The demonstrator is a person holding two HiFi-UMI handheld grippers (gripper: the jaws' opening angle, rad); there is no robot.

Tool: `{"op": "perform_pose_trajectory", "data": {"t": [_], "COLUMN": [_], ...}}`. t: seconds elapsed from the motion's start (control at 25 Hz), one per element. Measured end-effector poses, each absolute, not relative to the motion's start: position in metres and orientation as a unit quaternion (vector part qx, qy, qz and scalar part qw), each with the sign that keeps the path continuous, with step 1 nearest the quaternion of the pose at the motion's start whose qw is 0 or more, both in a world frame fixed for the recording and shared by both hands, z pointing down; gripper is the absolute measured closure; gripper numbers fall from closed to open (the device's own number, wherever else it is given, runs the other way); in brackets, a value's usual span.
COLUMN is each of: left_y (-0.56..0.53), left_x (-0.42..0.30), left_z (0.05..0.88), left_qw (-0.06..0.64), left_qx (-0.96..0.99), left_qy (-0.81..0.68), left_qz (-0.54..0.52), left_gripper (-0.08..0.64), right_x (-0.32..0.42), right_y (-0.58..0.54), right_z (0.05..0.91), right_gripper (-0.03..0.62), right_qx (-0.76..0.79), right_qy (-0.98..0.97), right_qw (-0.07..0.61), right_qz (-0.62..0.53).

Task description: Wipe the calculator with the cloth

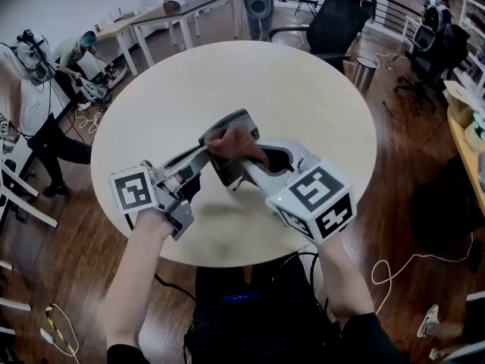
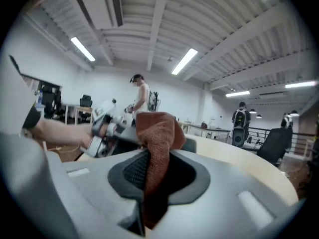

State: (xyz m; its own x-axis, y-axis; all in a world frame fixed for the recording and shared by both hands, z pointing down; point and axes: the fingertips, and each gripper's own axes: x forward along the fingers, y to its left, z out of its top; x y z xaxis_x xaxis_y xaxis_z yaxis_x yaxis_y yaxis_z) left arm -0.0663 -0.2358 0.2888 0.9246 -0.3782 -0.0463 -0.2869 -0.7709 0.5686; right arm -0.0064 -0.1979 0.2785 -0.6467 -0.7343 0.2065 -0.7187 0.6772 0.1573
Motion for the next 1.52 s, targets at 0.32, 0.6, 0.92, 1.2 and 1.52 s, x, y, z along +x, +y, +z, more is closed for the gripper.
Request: {"op": "perform_pose_trajectory", "data": {"t": [0.32, 0.6, 0.92, 1.2, 1.52], "left_y": [-0.222, -0.219, -0.225, -0.215, -0.232], "left_x": [-0.054, -0.066, -0.057, -0.057, -0.093], "left_z": [0.275, 0.276, 0.282, 0.278, 0.273], "left_qw": [0.188, 0.175, 0.221, 0.166, 0.198], "left_qx": [0.966, 0.969, 0.96, 0.972, 0.95], "left_qy": [-0.179, -0.173, -0.168, -0.167, -0.237], "left_qz": [-0.014, -0.004, -0.037, -0.011, -0.047], "left_gripper": [0.482, 0.482, 0.482, 0.483, 0.485], "right_x": [-0.051, -0.04, 0.07, -0.028, 0.059], "right_y": [-0.207, -0.223, -0.258, -0.223, -0.257], "right_z": [0.239, 0.256, 0.259, 0.248, 0.292], "right_gripper": [0.528, 0.528, 0.528, 0.528, 0.528], "right_qx": [0.295, 0.315, 0.495, 0.343, 0.473], "right_qy": [-0.945, -0.934, -0.859, -0.93, -0.865], "right_qw": [0.143, 0.169, 0.128, 0.133, 0.167], "right_qz": [-0.003, 0.022, 0.008, -0.02, 0.034]}}
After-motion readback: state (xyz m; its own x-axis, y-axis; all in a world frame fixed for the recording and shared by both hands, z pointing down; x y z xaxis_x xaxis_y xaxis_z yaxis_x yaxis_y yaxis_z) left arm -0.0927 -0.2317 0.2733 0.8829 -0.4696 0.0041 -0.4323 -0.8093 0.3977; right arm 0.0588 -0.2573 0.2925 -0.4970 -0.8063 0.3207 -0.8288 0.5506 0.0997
